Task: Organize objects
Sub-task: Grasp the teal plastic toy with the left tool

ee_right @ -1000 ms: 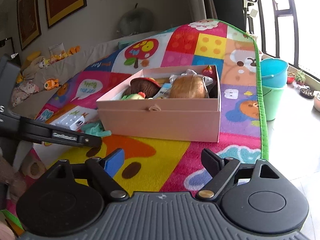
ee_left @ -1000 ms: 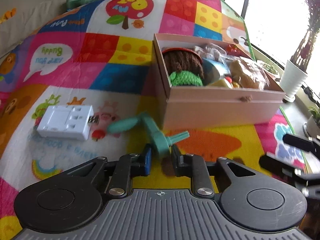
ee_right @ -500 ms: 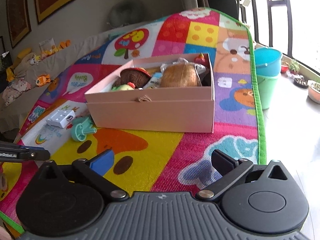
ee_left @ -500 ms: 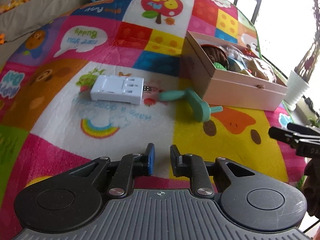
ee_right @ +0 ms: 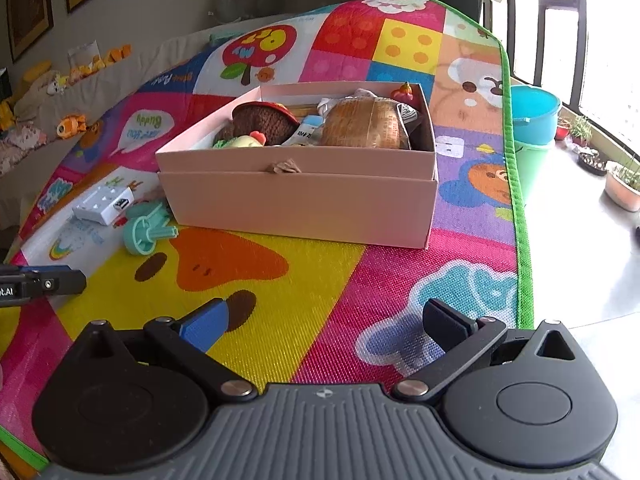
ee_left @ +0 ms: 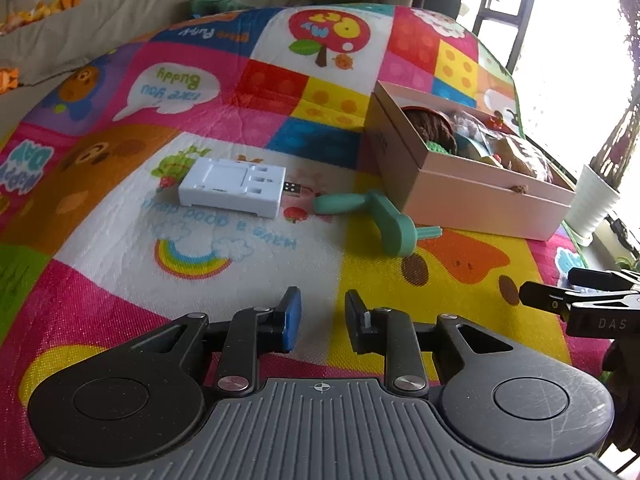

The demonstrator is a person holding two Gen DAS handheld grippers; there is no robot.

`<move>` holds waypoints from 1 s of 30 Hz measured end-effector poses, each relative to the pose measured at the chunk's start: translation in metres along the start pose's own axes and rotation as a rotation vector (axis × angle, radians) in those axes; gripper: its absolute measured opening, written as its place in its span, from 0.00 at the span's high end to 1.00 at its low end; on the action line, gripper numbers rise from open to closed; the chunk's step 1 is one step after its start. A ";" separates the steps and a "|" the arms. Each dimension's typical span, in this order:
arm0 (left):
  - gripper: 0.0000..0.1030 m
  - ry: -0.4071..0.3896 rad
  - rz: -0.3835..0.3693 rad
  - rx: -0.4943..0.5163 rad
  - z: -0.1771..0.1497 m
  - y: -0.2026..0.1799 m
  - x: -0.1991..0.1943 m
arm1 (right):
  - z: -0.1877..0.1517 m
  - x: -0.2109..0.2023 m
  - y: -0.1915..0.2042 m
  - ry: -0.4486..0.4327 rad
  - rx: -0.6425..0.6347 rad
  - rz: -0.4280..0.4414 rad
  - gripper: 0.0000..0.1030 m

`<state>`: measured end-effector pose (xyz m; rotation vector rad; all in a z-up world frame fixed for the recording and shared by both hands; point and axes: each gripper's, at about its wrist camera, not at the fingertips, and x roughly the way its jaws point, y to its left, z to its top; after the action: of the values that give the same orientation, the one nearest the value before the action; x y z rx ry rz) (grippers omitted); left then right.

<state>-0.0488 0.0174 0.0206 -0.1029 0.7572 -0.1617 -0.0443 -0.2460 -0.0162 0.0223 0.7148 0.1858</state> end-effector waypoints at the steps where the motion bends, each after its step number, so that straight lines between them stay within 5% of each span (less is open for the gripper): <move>1: 0.74 -0.003 0.008 0.012 -0.001 -0.002 0.000 | 0.000 0.000 0.001 0.003 -0.006 -0.004 0.00; 7: 0.56 0.001 0.003 0.072 -0.002 -0.014 0.000 | 0.000 0.003 0.005 0.016 -0.037 -0.029 0.00; 11: 0.57 -0.007 -0.071 0.010 0.008 -0.016 -0.005 | 0.000 0.001 0.001 0.005 -0.016 -0.011 0.00; 14: 0.57 -0.065 -0.072 0.016 0.020 -0.024 -0.014 | 0.000 0.000 0.000 0.002 -0.009 -0.006 0.00; 22: 0.56 -0.058 -0.059 0.084 0.047 -0.058 0.018 | 0.001 0.000 0.001 0.004 -0.015 -0.010 0.00; 28: 0.64 -0.013 0.027 0.078 0.048 -0.058 0.053 | 0.001 0.000 0.001 0.004 -0.015 -0.010 0.00; 30: 0.76 -0.020 0.008 0.060 0.045 -0.049 0.053 | 0.001 0.000 0.001 0.005 -0.017 -0.011 0.00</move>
<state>0.0150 -0.0388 0.0249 -0.0440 0.7318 -0.1753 -0.0438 -0.2448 -0.0158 0.0022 0.7179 0.1812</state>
